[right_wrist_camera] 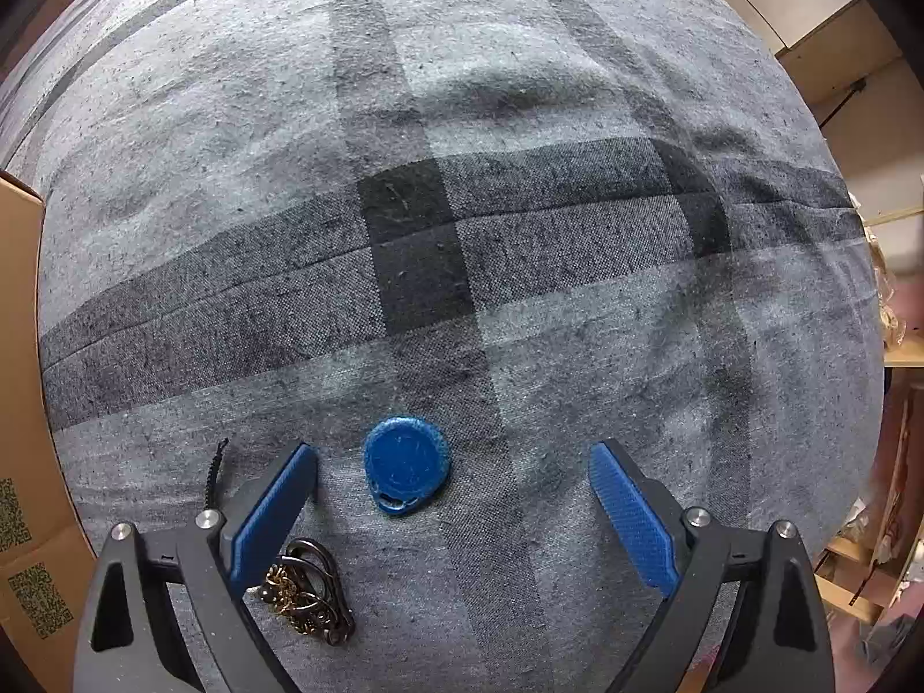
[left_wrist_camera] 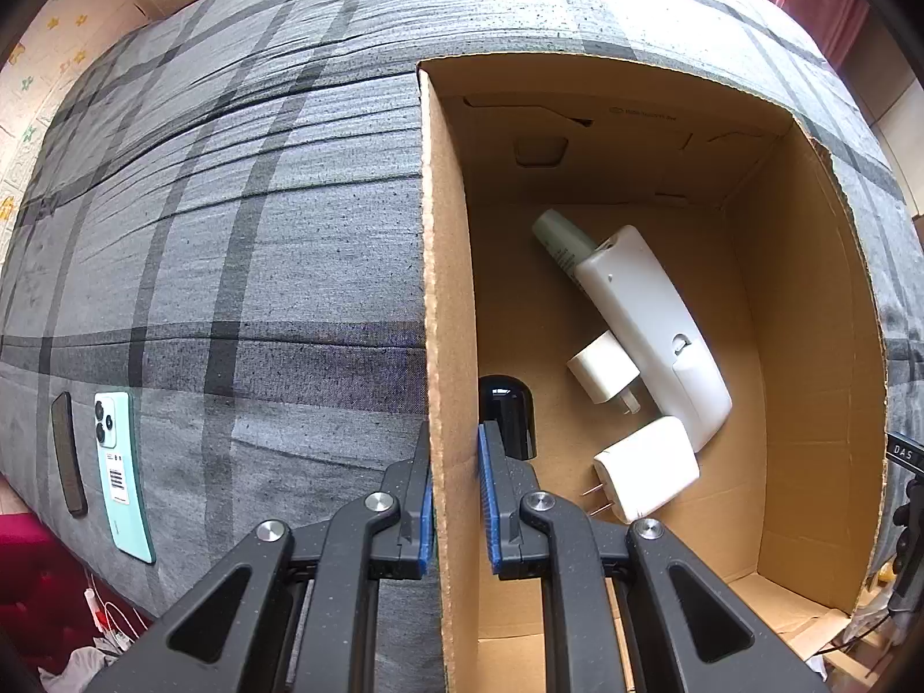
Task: Organize rigid objects
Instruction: 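Close the right gripper on the blue key fob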
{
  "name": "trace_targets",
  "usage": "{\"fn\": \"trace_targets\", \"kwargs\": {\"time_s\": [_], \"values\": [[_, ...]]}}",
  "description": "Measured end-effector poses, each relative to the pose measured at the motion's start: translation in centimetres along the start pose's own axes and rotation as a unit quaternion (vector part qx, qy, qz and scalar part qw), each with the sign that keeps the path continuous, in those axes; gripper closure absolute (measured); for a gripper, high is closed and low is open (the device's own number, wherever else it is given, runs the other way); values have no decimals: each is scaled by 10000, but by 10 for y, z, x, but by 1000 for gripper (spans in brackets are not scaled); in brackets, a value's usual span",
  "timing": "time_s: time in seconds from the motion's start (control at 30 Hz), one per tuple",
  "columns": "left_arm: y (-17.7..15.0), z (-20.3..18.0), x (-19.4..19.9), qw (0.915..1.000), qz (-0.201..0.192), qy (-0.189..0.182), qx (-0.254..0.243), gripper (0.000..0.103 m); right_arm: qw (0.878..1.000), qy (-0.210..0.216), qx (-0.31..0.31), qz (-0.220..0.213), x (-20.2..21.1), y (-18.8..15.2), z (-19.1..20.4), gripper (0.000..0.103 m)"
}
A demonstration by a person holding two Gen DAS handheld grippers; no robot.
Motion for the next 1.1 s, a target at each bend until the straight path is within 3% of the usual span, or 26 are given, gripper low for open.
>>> {"fn": "trace_targets", "kwargs": {"time_s": [0.1,0.2,0.27,0.33,0.67,1.1], "values": [[0,0,0,10000,0,7,-1,89,9999,90,-49,-8,-3,2,-5,19],[-1,0,0,10000,-2,8,5,89,9999,123,26,-40,1,1,-4,40],[-1,0,0,10000,-6,16,6,89,9999,130,71,-30,2,-2,-1,63],[-1,0,0,10000,-5,22,10,89,9999,97,62,-54,4,-4,-1,75],[0,1,1,10000,-8,-12,36,89,9999,115,99,-41,23,6,5,75],[-1,1,0,10000,-14,-5,-10,89,9987,241,284,-347,76,9,24,75]]}}
Point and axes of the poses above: each gripper's, at about its wrist camera, not at the fingertips, and x roughly against the way its jaws point, z to its left, y to its top, the point moved 5 cm from there along -x, roughly the way its jaws point, and after that the axes turned 2 degrees about z, right-handed, at the moved point
